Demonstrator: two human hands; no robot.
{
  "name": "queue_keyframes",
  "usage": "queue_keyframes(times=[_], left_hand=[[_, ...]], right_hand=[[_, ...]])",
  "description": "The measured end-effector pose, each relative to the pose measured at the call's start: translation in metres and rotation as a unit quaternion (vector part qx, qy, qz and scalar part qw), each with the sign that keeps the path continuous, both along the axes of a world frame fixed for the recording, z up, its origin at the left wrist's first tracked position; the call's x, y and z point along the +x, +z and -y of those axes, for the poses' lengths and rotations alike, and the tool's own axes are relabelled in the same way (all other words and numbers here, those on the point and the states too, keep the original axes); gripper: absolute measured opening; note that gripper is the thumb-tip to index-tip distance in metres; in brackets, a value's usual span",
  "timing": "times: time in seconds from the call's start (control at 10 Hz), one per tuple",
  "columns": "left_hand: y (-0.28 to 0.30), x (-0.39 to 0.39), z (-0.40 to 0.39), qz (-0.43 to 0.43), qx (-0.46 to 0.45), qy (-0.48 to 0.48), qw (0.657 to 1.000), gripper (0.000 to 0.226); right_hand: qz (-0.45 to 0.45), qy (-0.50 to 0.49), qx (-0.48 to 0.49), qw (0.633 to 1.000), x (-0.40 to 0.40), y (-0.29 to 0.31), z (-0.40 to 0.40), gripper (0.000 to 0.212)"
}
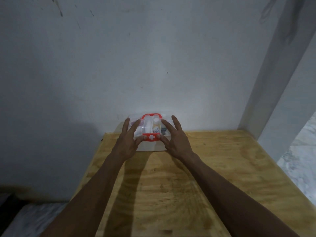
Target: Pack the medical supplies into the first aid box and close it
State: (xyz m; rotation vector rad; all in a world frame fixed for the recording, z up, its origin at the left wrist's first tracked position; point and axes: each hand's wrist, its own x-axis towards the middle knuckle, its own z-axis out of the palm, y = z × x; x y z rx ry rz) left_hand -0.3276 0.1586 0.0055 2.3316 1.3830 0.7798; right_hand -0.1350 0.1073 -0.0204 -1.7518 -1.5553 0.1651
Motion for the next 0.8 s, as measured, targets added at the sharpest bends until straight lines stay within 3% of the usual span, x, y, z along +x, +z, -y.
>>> queue_keyframes(times=[0.5,0.7,0.8], left_hand=[[0.002,0.004,0.001,-0.027,-0.007,0.020,0.999,0.074],[-0.004,-0.002,0.001,-0.068,0.009,0.044,0.997,0.088],[-0.008,-0.005,0.012,-0.025,0.016,0.061,0.998,0.081]], right_hand=[[-0.001,0.020,-0.035,0.999,0.005,0.005,0.000,0.069],[0.017,0.006,-0.046,0.999,0.009,0.018,0.017,0.081],[-0.013,-0.027,-0.023,0.999,0.008,0.023,0.043,0.080]])
